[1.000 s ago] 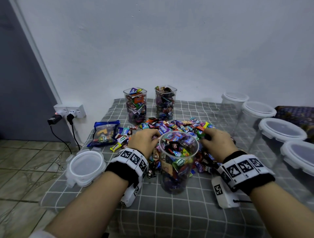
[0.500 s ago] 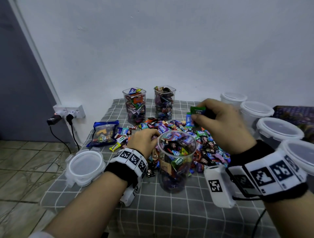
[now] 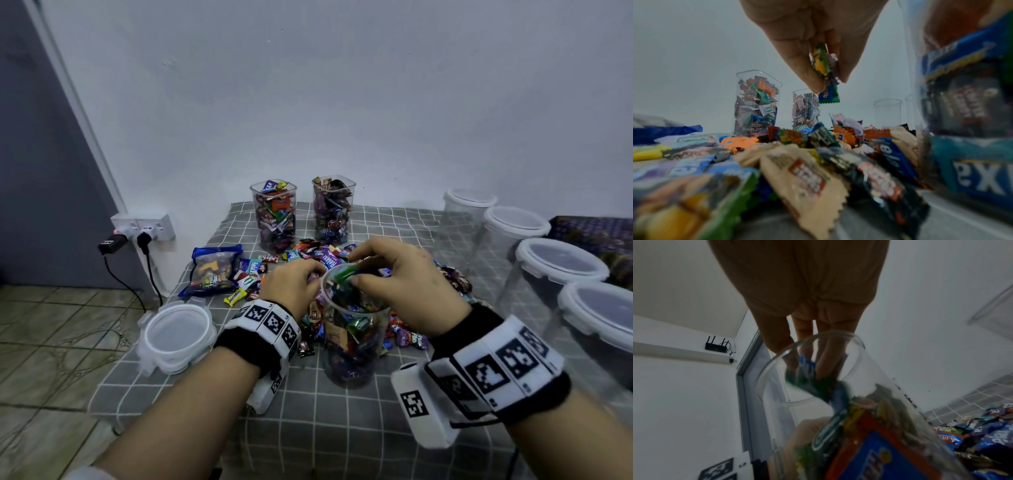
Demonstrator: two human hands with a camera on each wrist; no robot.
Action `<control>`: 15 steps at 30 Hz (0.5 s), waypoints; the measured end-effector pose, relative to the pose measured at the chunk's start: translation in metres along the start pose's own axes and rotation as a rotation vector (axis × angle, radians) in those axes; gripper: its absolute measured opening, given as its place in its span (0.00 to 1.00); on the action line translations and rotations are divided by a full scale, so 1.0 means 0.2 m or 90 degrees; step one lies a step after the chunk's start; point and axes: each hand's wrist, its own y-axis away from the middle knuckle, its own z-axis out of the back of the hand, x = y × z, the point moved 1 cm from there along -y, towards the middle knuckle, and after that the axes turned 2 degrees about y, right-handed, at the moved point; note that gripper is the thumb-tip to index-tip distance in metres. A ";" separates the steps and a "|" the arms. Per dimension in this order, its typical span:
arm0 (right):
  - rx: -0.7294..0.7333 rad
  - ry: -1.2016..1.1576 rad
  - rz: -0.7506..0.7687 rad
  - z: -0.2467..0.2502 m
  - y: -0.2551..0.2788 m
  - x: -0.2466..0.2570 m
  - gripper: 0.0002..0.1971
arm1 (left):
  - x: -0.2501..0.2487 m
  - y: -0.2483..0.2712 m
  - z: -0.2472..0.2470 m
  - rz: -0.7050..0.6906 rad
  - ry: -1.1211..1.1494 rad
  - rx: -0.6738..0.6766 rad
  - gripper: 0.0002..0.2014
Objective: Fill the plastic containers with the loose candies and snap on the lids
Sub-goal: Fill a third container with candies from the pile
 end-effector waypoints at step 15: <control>0.147 -0.168 -0.130 -0.06 0.11 -0.19 0.49 | -0.01 0.05 0.09 0.013 0.135 -0.116 0.10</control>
